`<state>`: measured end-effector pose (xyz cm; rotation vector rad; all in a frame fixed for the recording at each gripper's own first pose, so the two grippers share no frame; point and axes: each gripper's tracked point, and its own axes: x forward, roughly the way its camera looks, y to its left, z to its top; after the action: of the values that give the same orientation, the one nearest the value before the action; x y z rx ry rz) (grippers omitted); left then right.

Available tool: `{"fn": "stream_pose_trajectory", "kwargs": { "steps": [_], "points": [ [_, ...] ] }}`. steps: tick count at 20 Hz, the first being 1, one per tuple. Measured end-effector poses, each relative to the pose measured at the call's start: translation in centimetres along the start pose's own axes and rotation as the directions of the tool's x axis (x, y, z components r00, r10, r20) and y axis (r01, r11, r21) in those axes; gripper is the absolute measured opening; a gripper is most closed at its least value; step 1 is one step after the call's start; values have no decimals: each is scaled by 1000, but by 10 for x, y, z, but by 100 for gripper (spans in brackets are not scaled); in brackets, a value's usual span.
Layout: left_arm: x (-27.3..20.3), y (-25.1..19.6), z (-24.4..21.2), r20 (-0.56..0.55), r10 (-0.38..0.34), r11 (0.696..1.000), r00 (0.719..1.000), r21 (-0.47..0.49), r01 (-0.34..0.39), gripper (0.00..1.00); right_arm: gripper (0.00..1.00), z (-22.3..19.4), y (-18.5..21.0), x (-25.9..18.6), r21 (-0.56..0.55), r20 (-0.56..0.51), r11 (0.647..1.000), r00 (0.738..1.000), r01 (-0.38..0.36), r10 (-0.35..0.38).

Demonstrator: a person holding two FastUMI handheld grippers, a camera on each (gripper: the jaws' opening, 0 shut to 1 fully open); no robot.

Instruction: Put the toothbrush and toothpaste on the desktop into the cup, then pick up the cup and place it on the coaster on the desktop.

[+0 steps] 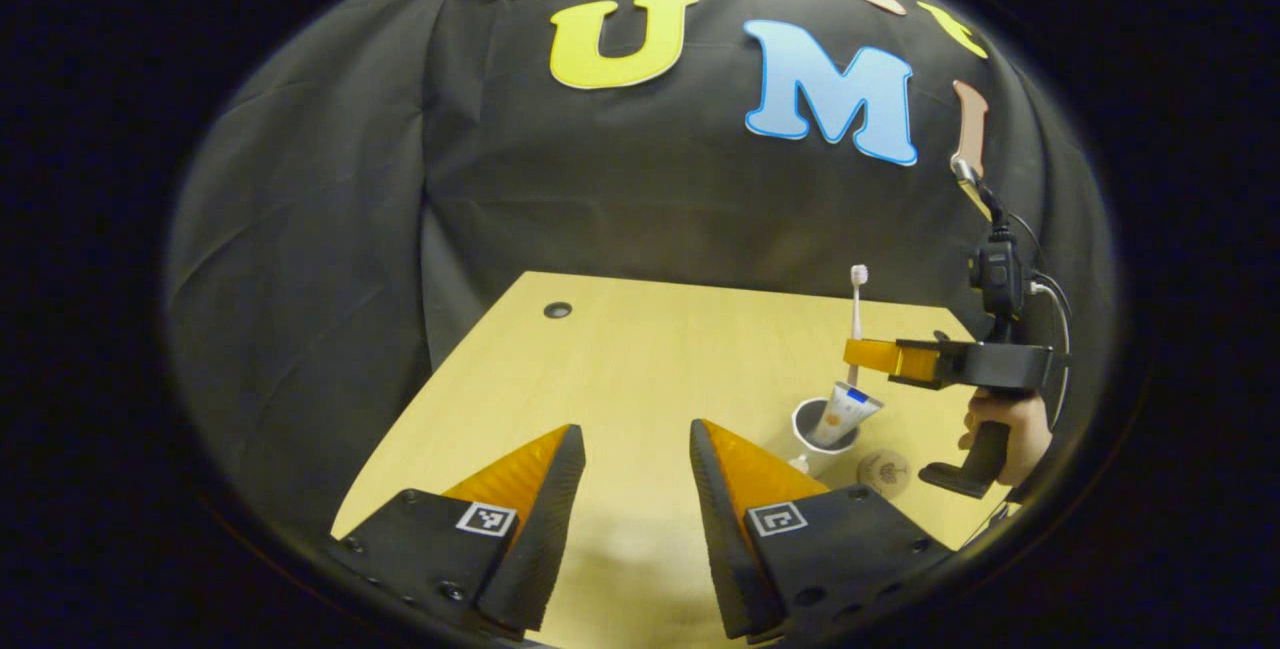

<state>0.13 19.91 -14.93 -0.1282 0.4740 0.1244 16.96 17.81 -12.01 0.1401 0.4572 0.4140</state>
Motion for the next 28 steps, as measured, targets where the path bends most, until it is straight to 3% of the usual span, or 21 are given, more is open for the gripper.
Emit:
{"fn": "stream_pose_trajectory", "kwargs": {
  "steps": [11,13,19,24,28],
  "points": [
    [15,-49,-22,-61,-84,994,995,63,88,70,8,-42,7,-25,-42,20,999,999,-35,36],
    [20,-57,-26,-75,-104,991,992,75,110,70,33,-48,4,-31,-40,16,999,999,-32,32],
    [31,-80,-34,-118,-173,977,978,101,185,70,36,-48,-15,-46,11,0,1000,1000,-8,8],
    [36,-109,-50,-217,-290,936,932,137,323,70,36,-55,-36,-59,66,-17,997,999,34,-33],
    [48,-127,-69,-357,-349,880,867,194,434,70,36,-62,-57,-71,109,-28,991,997,79,-76]
  ]
}}
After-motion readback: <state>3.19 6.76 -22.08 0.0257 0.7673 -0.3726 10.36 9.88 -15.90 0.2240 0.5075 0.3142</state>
